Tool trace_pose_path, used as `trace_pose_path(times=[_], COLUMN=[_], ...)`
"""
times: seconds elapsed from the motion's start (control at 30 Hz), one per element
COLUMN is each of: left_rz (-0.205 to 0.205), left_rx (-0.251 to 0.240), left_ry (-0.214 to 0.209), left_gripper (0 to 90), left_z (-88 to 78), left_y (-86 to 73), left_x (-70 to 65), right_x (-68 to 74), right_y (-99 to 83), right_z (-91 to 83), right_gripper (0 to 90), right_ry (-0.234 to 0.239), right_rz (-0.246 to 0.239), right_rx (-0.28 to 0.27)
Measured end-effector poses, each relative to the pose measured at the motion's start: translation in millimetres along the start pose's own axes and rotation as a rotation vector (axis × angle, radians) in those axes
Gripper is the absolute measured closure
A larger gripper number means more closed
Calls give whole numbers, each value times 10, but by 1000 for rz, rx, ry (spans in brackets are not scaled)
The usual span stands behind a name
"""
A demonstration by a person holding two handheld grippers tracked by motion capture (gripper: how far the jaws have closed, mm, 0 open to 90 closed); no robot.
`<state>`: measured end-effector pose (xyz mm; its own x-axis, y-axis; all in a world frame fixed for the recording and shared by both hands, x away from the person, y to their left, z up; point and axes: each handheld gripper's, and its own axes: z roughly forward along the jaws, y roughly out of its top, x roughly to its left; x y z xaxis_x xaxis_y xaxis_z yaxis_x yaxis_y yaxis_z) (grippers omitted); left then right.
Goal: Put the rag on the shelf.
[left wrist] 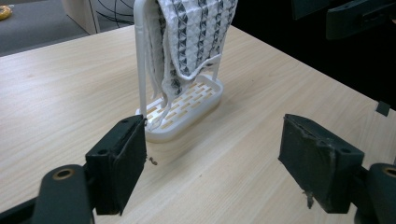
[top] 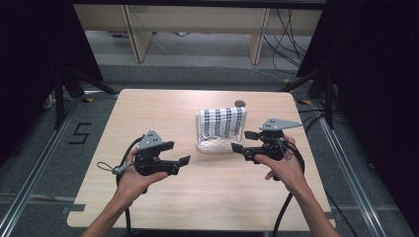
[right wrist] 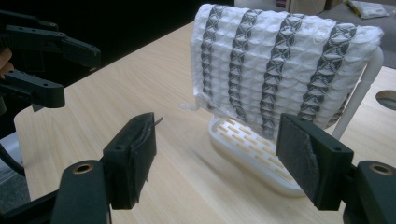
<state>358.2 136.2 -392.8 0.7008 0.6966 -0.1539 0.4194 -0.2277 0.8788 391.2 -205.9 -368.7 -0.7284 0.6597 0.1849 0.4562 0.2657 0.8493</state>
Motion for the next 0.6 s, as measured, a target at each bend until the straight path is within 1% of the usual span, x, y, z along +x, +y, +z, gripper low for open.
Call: trace_pose_path(times=[0.07,0.1,0.13,0.17,0.2,0.23,0.27,0.3,0.33,0.37,0.4,0.43,0.47,0.5,0.53,0.57,0.6], left_rz=[1,0,-3,-6,0,5,11,9,6,6,7,11,9,9,16,13,13], left_rx=[3,1,-4,-3,10,8,17,13,18,15,19,28,21,26,36,32,27], left_ry=[2,1,1,0,4,0,9,6,5,4,-1,6,3,3,4,-7,3], left_gripper=[223,223,223,224,223,223,223,223,223,223,223,223,223,223,223,223,223], left_z=[-12,-17,-17,-23,-32,-27,-32,-28,-33,-33,-35,-41,-37,-41,-47,-43,-42], left_y=[-20,-34,-45,-64,-81,-96,-115,-135,-144,-160,-170,-190,-202,-224,-234,-260,-279], left_x=[3,5,4,3,4,9,11,18,20,23,29,25,23,21,25,32,31], right_x=[-15,-4,6,-4,6,-10,-7,-6,7,-10,16,12,22,19,30,32,36], right_y=[-8,-18,-27,-33,-49,-62,-75,-89,-105,-112,-130,-139,-163,-169,-190,-204,-227], right_z=[4,10,7,3,8,12,25,17,13,20,22,18,17,12,7,13,11], right_gripper=[297,296,295,295,294,294,294,294,293,294,293,293,293,293,293,293,293], right_ry=[-7,7,4,-8,-9,2,16,2,-1,-5,4,0,-2,3,2,3,3], right_rz=[-34,-18,-9,-25,-14,-32,-24,-27,-8,-33,3,-6,-7,-12,-4,-5,-6], right_rx=[-9,-13,-7,-3,-6,-4,-8,6,12,6,8,17,12,17,23,15,20])
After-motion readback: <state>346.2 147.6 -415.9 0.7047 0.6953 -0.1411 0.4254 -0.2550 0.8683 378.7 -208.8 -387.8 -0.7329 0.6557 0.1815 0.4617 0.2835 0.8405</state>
